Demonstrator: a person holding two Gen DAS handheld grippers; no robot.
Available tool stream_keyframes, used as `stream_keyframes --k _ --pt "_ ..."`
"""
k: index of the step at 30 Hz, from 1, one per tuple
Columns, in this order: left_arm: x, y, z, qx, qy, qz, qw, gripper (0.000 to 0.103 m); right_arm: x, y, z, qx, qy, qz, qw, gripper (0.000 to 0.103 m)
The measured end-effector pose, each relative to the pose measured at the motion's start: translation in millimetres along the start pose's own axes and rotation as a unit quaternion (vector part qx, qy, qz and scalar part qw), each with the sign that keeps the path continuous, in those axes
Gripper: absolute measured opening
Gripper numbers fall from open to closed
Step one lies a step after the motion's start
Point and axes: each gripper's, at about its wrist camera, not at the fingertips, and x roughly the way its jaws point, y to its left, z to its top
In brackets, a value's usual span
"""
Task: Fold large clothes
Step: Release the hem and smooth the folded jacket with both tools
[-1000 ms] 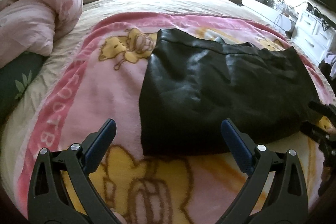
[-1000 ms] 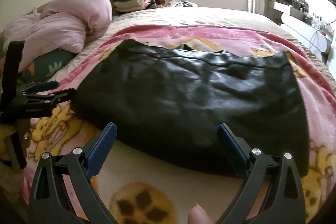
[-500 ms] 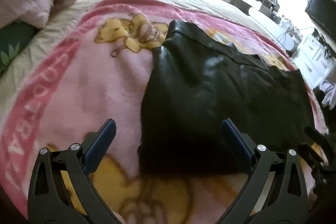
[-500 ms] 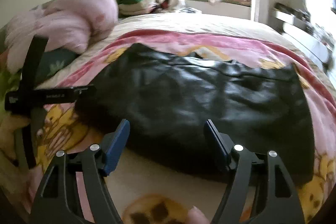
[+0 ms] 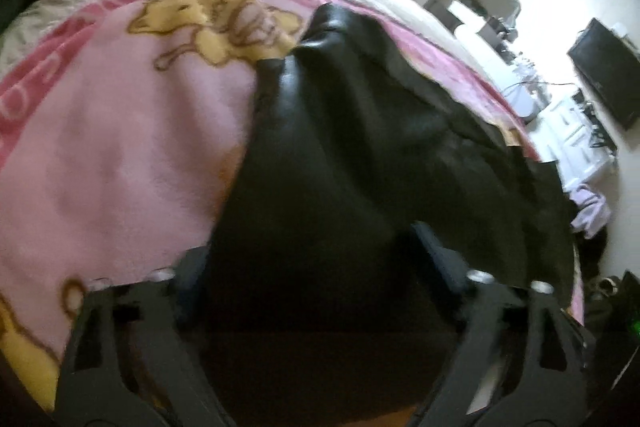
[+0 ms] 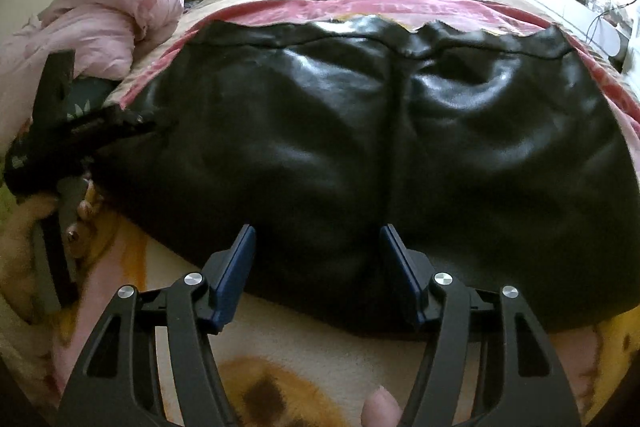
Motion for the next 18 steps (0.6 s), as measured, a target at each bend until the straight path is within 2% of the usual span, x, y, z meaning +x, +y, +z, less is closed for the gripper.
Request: stream_keyframes --k 1,3,8,11,13,15,18 --pt "-1 -2 -1 0.004 -0.001 0.002 1.0000 0.070 -5 -2 9 0.006 -0.014 0.013 1.000 0.055" --pt "-3 -4 -1 0.005 -0.003 0.001 1.0000 0.065 -10 -2 29 0.007 -0.035 0.006 0.999 0.052" --pt "-7 -4 3 -0.005 -0.004 -0.005 1.0000 0.055 25 -5 87 0.025 -0.025 -0.036 0.999 0.044" --pt "-8 -2 6 -0.008 -0.003 -0.007 0.9999 0.055 55 -14 118 0.052 -0.017 -0.072 0.996 0.044" --pt "-6 -1 6 -0.011 0.000 -0.008 0.9999 0.055 80 -26 133 0.073 0.010 -0.088 0.993 0.045" --pt "-5 1 7 -0.013 0.001 -0.010 0.9999 0.057 109 -34 134 0.074 0.061 -0.090 0.991 0.047" --pt "-5 2 6 -0.012 -0.001 -0.006 0.9999 0.062 116 -27 127 0.038 0.058 -0.113 0.991 0.047"
